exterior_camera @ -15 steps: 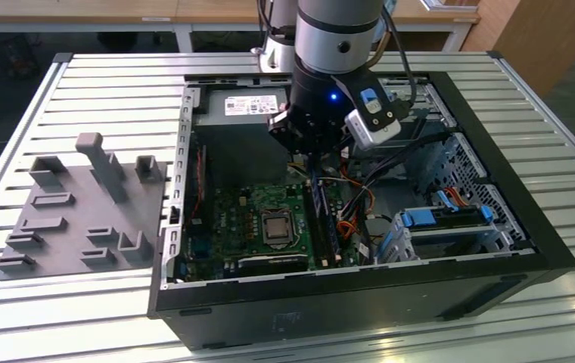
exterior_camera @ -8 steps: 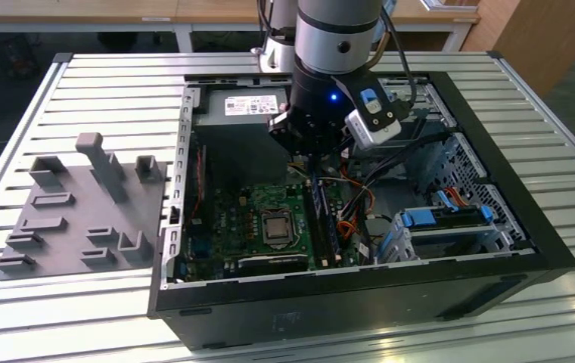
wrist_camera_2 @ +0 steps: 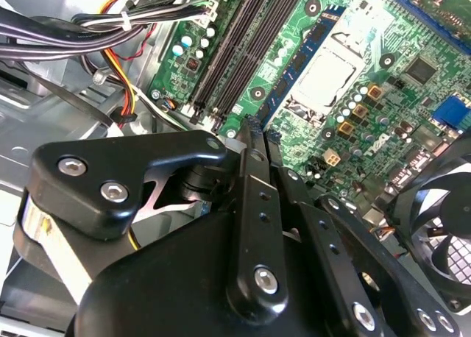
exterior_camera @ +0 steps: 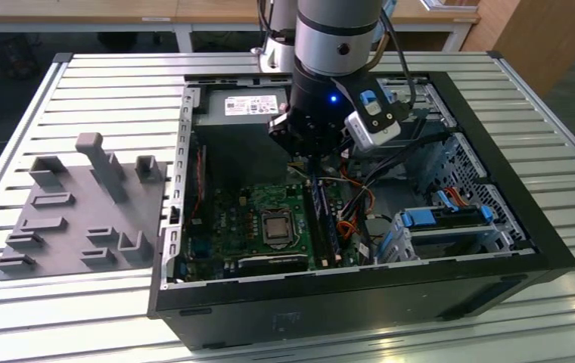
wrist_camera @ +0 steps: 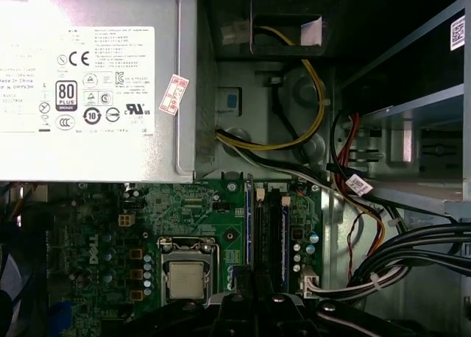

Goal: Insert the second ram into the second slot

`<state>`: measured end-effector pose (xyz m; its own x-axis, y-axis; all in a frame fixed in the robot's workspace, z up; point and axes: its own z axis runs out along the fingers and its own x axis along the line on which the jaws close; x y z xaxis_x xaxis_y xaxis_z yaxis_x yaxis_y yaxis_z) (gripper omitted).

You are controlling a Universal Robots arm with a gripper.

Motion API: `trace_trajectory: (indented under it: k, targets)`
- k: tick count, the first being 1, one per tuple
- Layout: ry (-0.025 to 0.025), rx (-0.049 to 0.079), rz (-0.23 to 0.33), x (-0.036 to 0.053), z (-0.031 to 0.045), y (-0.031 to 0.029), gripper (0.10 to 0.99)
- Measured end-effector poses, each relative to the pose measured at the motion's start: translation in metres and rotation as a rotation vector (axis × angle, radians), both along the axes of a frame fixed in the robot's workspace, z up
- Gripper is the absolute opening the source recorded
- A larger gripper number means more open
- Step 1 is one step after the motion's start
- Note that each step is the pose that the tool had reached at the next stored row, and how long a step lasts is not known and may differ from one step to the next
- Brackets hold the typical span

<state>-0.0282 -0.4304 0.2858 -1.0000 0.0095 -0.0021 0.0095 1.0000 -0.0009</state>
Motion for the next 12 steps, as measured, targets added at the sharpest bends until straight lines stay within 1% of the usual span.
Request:
trace_trajectory:
  k: [7, 9, 12]
  targets:
    - [-0.0001, 0.000, 0.000, 0.0000, -0.0006, 0.0000, 0.133]
    - [-0.0003, -0.003, 0.000, 0.0000, -0.0010, 0.0000, 0.133]
    - [-0.0001, -0.004, 0.000, 0.0000, -0.0014, -0.0001, 0.133]
